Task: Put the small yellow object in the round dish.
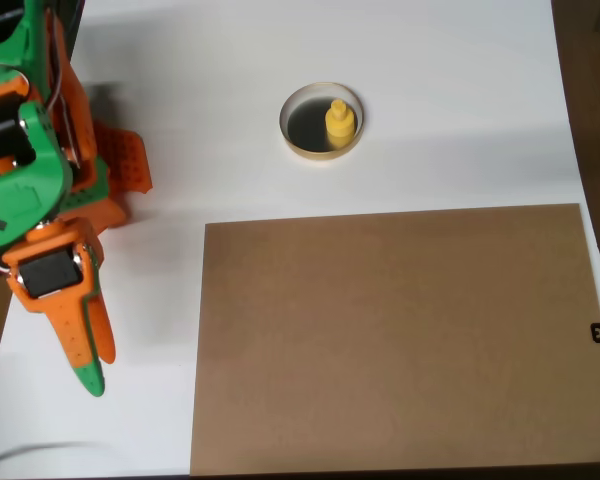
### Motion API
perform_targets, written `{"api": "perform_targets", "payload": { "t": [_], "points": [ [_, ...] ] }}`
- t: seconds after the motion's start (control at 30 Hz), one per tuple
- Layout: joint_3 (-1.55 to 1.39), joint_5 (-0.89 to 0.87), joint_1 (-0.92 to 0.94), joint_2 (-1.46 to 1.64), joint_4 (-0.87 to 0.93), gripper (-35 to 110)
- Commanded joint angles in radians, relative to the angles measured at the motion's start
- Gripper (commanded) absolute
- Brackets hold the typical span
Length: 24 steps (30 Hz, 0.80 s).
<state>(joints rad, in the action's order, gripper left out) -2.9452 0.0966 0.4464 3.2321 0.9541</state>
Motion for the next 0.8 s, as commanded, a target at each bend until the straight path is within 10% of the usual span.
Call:
{"api": "perform_targets", "payload": {
  "t": [0.0,0.77],
  "points": [
    [-0.017,-0.011,0.005,0.035,0.003,16],
    [-0.032,-0.032,0.006,0.035,-0.005,6]
  ]
}}
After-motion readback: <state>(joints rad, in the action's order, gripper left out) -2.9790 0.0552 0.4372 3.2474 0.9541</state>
